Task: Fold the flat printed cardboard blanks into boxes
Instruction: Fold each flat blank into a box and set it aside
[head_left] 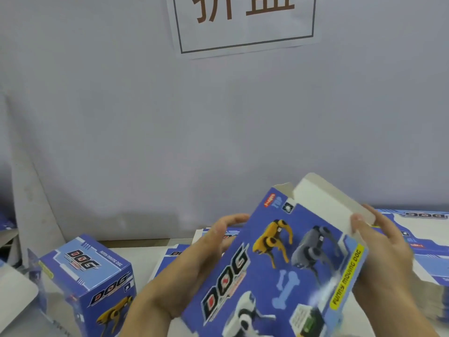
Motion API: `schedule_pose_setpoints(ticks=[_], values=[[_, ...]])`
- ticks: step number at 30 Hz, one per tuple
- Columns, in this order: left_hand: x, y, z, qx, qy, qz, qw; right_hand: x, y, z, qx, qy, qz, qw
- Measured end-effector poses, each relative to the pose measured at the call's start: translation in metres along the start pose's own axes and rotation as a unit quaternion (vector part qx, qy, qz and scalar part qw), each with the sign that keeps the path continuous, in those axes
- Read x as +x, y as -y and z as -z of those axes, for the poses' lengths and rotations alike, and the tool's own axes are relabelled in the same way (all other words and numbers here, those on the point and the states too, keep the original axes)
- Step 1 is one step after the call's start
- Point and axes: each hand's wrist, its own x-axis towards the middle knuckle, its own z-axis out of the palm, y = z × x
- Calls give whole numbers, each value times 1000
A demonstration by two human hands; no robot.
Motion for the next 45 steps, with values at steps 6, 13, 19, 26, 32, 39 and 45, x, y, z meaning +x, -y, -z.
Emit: schedule_pose_setpoints(ticks=[6, 13, 19, 26, 32, 39, 45], values=[[-23, 5, 26, 114, 159, 83, 977, -2, 4, 1, 99, -53, -36, 993], [-23, -8, 39, -108, -169, -262, 944, 8, -13, 15, 118, -86, -118, 982], [-31, -6, 66, -143, -294, -249, 912, 4, -22, 7, 61, -41, -113, 991], [14, 46, 15, 382, -90, 19, 920, 0, -29, 2, -19, 25, -144, 989], [24, 78, 17, 511, -58, 137, 846, 0, -37, 0, -75, 73, -117, 988], [25, 77, 25, 529, -57, 133, 836, 4, -38, -2, -94, 97, -83, 987], [22, 70, 25, 495, -63, 76, 863, 3, -37, -9, -113, 87, 31, 989]])
